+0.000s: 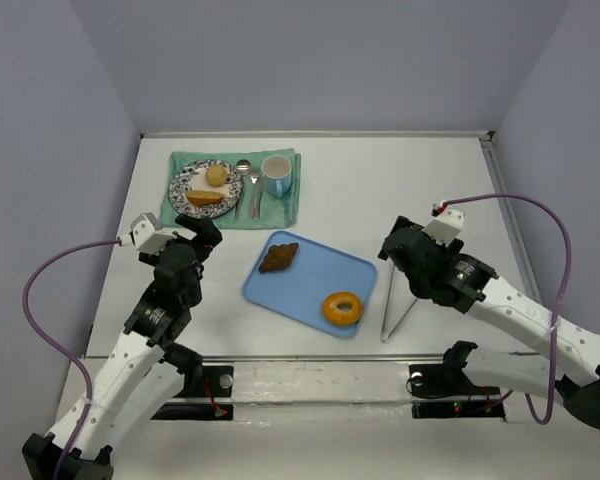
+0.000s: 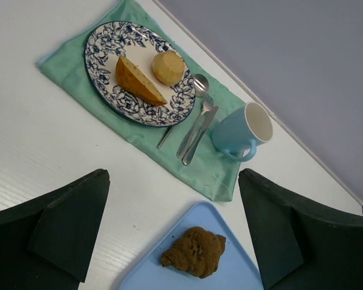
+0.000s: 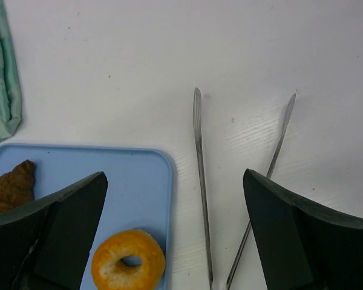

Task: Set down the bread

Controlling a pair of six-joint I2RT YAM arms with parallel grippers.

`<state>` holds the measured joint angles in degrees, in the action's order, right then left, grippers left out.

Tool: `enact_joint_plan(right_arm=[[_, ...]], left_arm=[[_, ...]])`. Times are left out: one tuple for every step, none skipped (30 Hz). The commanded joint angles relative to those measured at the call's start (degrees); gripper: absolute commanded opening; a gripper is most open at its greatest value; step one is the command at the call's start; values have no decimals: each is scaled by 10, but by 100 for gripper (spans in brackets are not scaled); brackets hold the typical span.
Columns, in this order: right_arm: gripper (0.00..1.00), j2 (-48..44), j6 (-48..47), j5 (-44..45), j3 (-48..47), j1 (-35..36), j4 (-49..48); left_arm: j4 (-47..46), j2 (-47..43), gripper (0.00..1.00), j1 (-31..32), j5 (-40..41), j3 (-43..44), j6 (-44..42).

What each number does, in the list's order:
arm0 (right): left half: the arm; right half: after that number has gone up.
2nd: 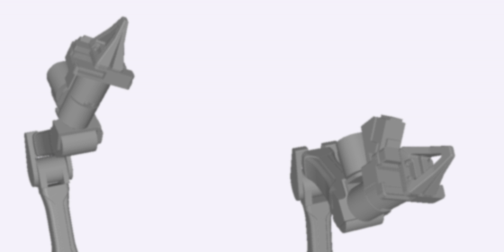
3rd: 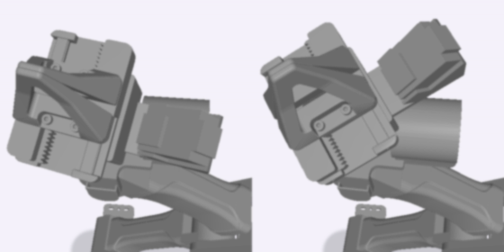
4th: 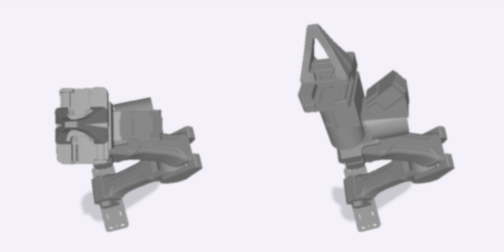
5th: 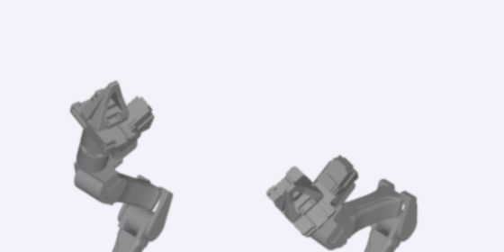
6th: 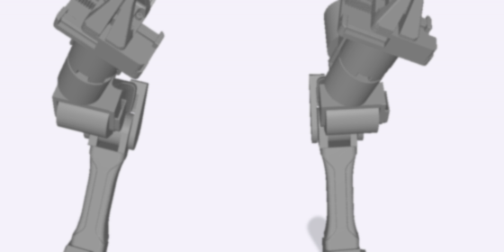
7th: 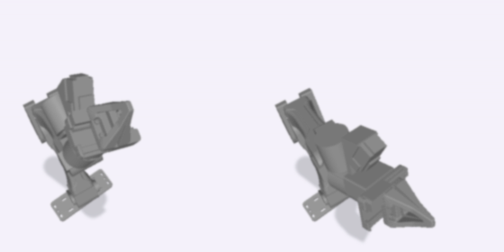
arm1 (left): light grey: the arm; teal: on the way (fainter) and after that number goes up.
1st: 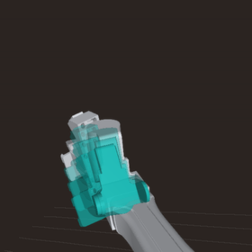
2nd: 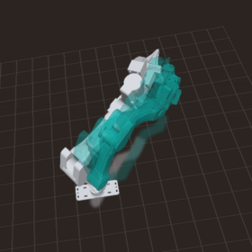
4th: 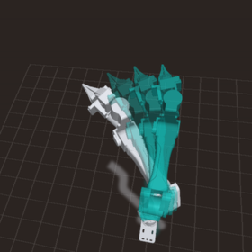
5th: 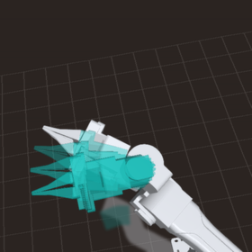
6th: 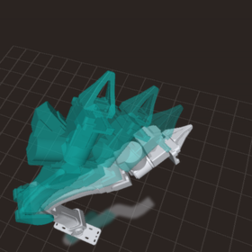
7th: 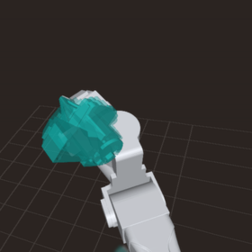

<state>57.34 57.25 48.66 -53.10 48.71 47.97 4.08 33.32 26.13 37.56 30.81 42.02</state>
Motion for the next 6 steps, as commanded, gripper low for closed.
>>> enact_joint_plan(right_arm=[[100, -21, -59, 75, -31, 1, -39], [100, -21, -67, 78, -28, 1, -45], [100, -22, -78, 79, -27, 1, -47], [100, -22, -79, 85, -24, 1, -47], [100, -22, -79, 88, -21, 1, -49], [100, -20, -84, 91, -17, 1, -52]], left_arm=[[-25, 10, 99, -4, 31, 7, -1], [-25, 13, 99, -4, 40, 7, 3], [-26, 15, 99, -4, 43, 7, 3], [-26, 18, 99, -4, 46, 7, 3], [-26, 22, 99, -4, 50, 7, 3], [-26, 31, 99, -4, 53, 11, 4]])
